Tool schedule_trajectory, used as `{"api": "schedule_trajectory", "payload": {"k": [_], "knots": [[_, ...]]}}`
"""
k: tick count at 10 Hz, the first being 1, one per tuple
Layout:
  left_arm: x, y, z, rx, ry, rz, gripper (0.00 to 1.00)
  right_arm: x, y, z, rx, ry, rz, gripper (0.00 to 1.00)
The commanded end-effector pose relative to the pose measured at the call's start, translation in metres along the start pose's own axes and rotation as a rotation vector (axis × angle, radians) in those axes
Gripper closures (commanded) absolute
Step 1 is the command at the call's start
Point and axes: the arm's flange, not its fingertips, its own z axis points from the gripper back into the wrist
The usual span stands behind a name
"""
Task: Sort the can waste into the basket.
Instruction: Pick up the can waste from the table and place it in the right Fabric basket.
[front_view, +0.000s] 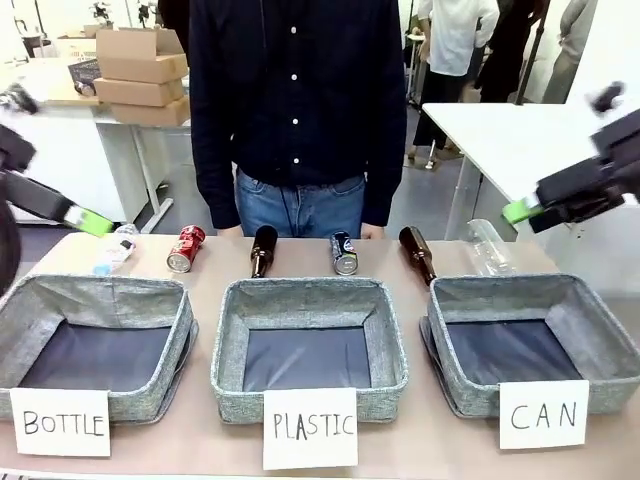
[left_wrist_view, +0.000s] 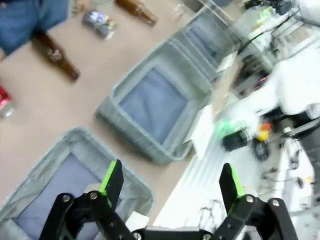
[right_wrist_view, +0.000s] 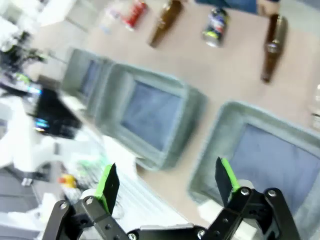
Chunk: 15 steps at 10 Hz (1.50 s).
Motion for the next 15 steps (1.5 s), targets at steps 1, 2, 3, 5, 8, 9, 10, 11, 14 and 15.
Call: {"api": "schedule_trajectory", "payload": {"k": [1,2,3,5,8,9,10,11,14,15], "knots": [[-0.032,0.023,0.027,-0.302,-0.263,0.219,0.0,-0.008,-0.008,0.01,0.327,-0.184,-0.144,0.0],[-0.038,0.03,0.036,-0.301,-0.316,0.253,0.0,-0.009,-0.008,0.013,0.306,-0.208,-0.137,0.0],[-0.039,0.032,0.04,-0.308,-0.343,0.241,0.0,-0.009,-0.007,0.014,0.287,-0.217,-0.118,0.0],[-0.028,0.031,0.036,-0.065,-0.203,0.229,0.0,-0.008,-0.004,0.003,-0.084,-0.156,-0.201,0.0],[-0.047,0.035,0.055,-0.314,-0.376,0.248,0.0,0.004,-0.009,0.03,0.289,-0.22,-0.163,0.0],[-0.047,0.035,0.055,-0.314,-0.376,0.248,0.0,0.004,-0.009,0.03,0.289,-0.22,-0.163,0.0],[-0.047,0.035,0.055,-0.314,-0.376,0.248,0.0,0.004,-0.009,0.03,0.289,-0.22,-0.163,0.0],[-0.047,0.035,0.055,-0.314,-0.376,0.248,0.0,0.004,-0.009,0.03,0.289,-0.22,-0.163,0.0],[-0.047,0.035,0.055,-0.314,-0.376,0.248,0.0,0.004,-0.009,0.03,0.289,-0.22,-0.163,0.0],[-0.047,0.035,0.055,-0.314,-0.376,0.248,0.0,0.004,-0.009,0.03,0.289,-0.22,-0.163,0.0]]}}
